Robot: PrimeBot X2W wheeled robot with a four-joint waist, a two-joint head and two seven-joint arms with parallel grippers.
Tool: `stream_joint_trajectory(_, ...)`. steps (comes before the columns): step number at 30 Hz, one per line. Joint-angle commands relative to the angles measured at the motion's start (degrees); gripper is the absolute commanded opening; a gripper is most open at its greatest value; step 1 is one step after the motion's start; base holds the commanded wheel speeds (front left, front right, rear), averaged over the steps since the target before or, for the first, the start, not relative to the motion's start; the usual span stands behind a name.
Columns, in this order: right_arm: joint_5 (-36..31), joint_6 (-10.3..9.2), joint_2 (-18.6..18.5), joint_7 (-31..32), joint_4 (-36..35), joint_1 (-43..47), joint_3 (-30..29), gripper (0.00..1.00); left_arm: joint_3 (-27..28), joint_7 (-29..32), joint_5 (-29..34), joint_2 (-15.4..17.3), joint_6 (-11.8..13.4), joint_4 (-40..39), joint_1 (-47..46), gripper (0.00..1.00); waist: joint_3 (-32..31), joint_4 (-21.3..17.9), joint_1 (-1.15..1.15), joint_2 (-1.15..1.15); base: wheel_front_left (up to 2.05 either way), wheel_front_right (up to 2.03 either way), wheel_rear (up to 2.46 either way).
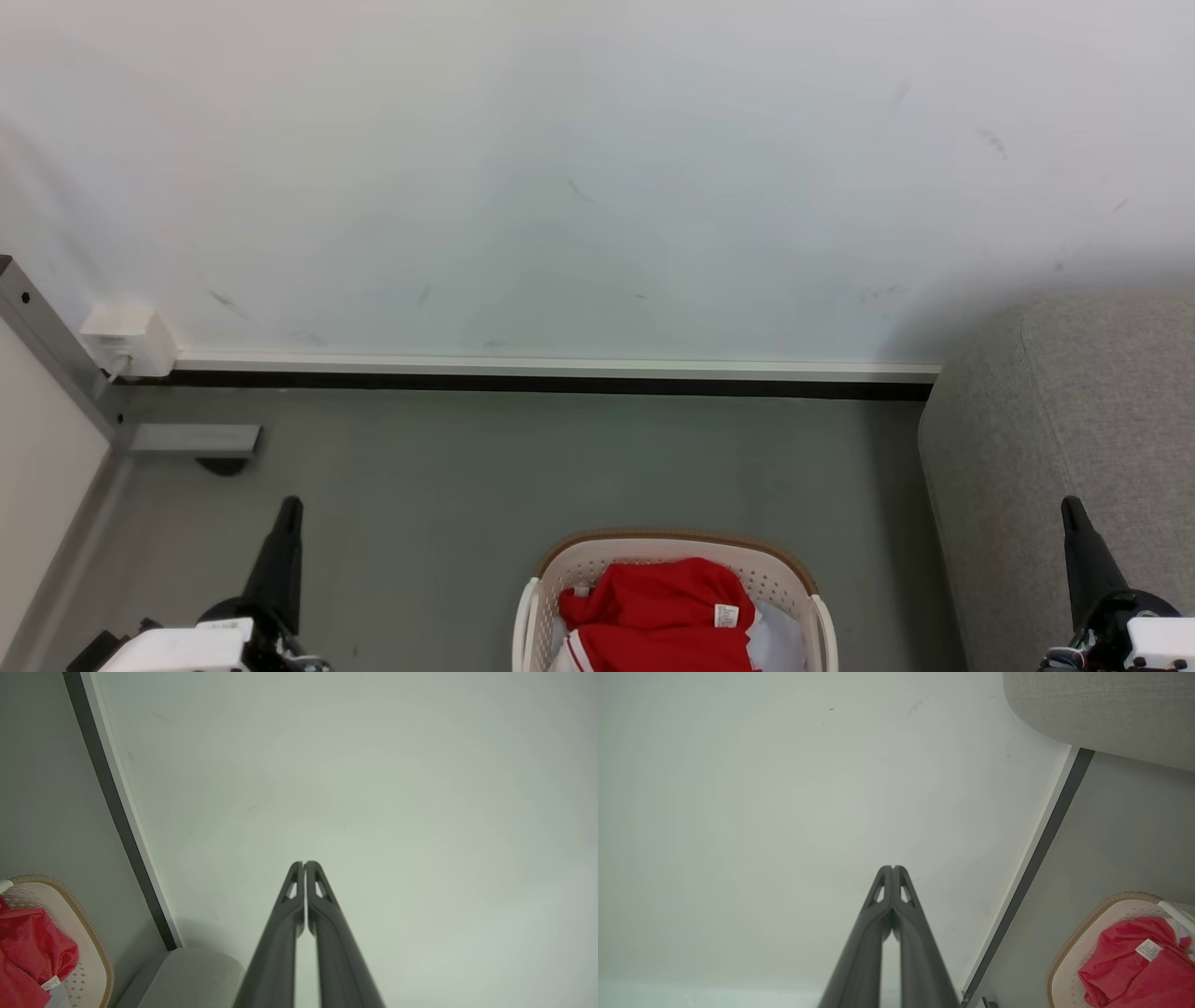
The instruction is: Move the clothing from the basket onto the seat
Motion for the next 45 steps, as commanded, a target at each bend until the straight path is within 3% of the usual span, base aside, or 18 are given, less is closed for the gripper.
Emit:
stream_joint_trajectory(1,-0.31,-0.14,-0.07,0.07,-0.19,-0.75,-0.13,0.00,0.08,0.16,-0.82,0.16,-0.31,-0.16,-0.40,0.00,0.00,0.00,0.00,0.00,0.00,0.00,0.00)
stream_joint_trajectory(15,-0.31,-0.14,-0.07,0.07,-0.19,-0.75,-0.13,0.00,0.08,0.16,-0.81,0.16,-0.31,-0.16,-0.40,0.00,0.00,0.00,0.00,0.00,0.00,0.00,0.00)
stream_joint_trajectory(16,0.00,0.00,0.00,-0.01,0.03,0.00,0.04,1.00,-0.01,-0.05,0.02,0.00,0.00,0.02,-0.01,1.00,0.00,0.00,0.00,0.00,0.00,0.00,0.00)
stream_joint_trajectory(29,-1.43,-0.01,0.01,-2.97,-1.33,-0.11,3.21,1.00,-1.48,-3.23,2.87,-0.23,0.12,-0.66,-0.05,1.00,0.14,-0.07,0.00,0.00,0.00,0.00,0.00)
stream_joint_trajectory(45,-12.96,-0.03,-1.30,-7.25,-4.56,-1.54,7.95,1.00,-1.46,-7.23,16.41,-0.12,0.04,-3.66,-0.73,1.00,0.52,-0.34,0.00,0.00,0.00,0.00,0.00)
